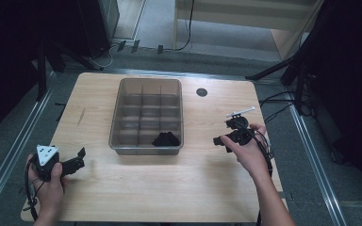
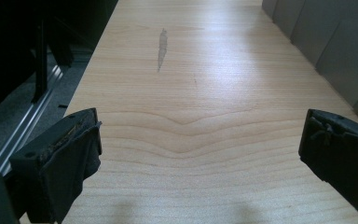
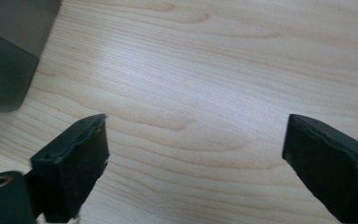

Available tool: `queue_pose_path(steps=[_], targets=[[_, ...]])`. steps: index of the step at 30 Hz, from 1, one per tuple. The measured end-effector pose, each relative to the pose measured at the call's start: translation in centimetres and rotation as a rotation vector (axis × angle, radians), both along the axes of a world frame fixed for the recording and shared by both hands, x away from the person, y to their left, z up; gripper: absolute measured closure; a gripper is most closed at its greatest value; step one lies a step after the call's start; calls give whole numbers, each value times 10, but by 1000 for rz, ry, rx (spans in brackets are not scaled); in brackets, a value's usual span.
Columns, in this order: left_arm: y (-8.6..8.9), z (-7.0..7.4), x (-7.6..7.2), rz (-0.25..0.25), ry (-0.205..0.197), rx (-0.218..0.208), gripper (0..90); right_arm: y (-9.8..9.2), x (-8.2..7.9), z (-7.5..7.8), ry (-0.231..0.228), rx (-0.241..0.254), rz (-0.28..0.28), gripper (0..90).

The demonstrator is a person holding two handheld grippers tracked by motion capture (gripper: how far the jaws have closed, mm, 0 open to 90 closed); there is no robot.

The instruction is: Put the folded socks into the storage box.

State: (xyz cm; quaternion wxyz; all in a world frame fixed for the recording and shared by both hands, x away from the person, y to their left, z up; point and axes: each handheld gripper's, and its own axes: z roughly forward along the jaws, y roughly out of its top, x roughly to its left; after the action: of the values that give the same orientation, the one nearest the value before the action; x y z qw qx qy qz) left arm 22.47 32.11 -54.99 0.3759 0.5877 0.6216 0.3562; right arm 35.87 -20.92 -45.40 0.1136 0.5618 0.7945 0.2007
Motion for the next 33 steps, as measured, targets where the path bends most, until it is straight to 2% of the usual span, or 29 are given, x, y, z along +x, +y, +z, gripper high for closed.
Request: queue_pose_path(steps=[3,7,14,15,20,21,23,25,31,33], targets=[[0,0,0,0,-1,-1,0,-11,-7,-8,-19,24,-27,3],[0,0,0,2,-1,0,0,-27,-16,-20,-59,36,-55,0],[0,0,-1,5,-5,0,0,-51,-32,-40,-102,60,-107,0],[-1,0,-1,6,-5,2,0,-61,-38,-46,-128,69,-126,0],[-2,0,-1,7,-5,11,0,-81,-52,-59,-202,80,-170,0],[-2,0,-1,7,-5,11,0,-81,-52,-59,-202,80,-170,0],[-2,0,-1,9,-5,15,0,-92,-61,-67,-244,86,-195,0],[-3,0,-1,9,-5,18,0,-100,-66,-72,-270,99,-196,0],[-3,0,-1,11,-3,15,0,-110,-88,-85,-373,106,-229,0],[-2,0,-1,12,-3,14,0,-111,-95,-89,-394,116,-227,0]])
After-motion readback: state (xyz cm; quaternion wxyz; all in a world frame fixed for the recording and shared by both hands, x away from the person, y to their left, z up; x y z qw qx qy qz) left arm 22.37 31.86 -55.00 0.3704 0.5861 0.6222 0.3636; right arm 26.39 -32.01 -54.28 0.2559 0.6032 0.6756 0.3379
